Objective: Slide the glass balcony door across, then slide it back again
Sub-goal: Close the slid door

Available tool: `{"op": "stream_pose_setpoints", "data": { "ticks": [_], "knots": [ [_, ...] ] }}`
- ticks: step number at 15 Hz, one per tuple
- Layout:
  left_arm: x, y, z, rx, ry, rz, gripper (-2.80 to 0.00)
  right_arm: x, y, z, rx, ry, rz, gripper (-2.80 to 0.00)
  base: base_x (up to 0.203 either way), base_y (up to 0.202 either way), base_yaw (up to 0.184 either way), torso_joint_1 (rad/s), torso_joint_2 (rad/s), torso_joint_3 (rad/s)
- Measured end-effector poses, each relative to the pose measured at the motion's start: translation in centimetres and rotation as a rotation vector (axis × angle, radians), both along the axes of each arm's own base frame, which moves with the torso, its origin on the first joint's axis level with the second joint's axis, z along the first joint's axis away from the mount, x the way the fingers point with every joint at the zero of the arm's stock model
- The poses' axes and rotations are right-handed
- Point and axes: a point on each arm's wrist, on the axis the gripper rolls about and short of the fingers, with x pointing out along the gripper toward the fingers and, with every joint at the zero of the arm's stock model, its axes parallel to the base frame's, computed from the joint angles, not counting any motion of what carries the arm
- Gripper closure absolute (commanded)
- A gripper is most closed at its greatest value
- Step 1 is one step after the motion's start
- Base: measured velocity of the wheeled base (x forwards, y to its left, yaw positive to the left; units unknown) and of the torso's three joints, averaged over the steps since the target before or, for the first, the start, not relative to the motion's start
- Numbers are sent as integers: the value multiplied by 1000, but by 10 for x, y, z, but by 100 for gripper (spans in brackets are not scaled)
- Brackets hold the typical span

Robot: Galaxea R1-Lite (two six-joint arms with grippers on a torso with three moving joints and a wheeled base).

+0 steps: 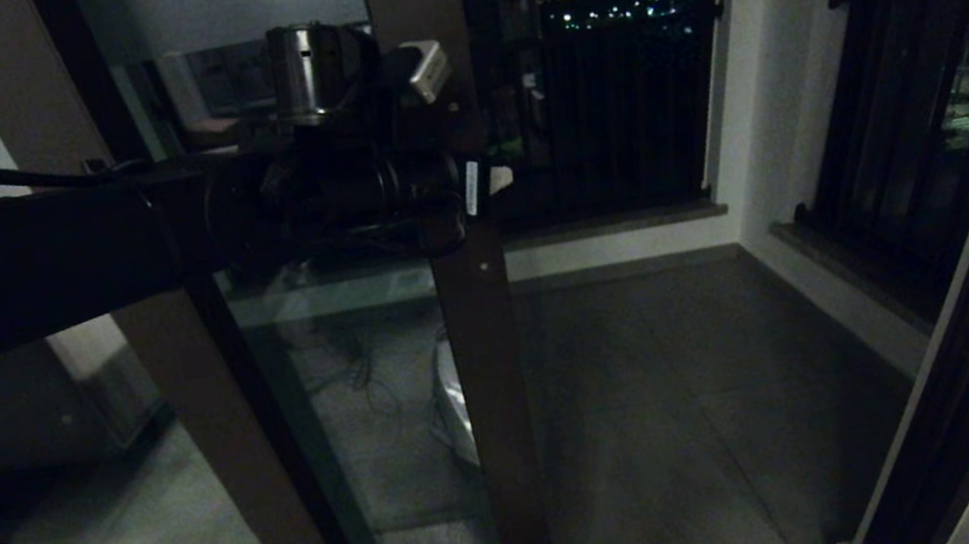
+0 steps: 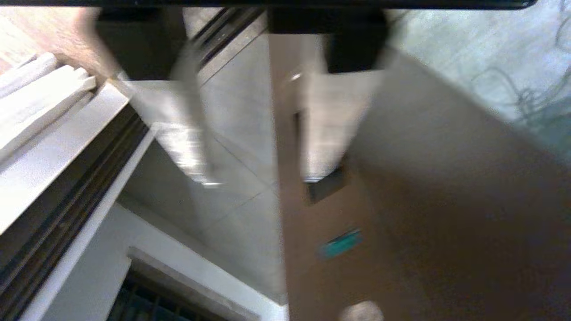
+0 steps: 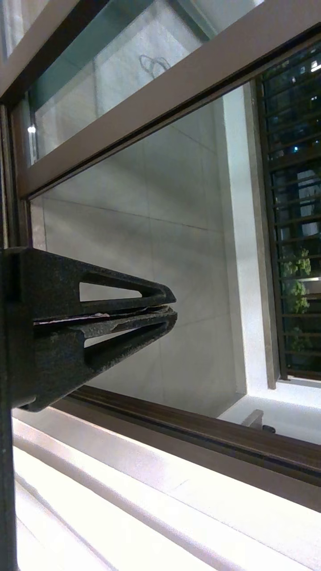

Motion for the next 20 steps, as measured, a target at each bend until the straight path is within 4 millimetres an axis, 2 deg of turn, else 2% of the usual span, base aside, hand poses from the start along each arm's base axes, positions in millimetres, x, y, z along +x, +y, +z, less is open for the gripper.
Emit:
{"op": "stream_pose_setpoints", "data": {
  "ticks": [9,14,17,20],
  "knots": [
    [-8,-17,-3,-1,3,-53,0,0,0,0,0,0,0,0,0,0,0,0,0,0],
    [-15,-10,8,-10,-5,-45,0,0,0,0,0,0,0,0,0,0,0,0,0,0],
    [-32,7,21,-18,6,-34,0,0,0,0,0,0,0,0,0,0,0,0,0,0],
    [-61,39,37,-18,4,-5,0,0,0,0,0,0,0,0,0,0,0,0,0,0]
  ]
}}
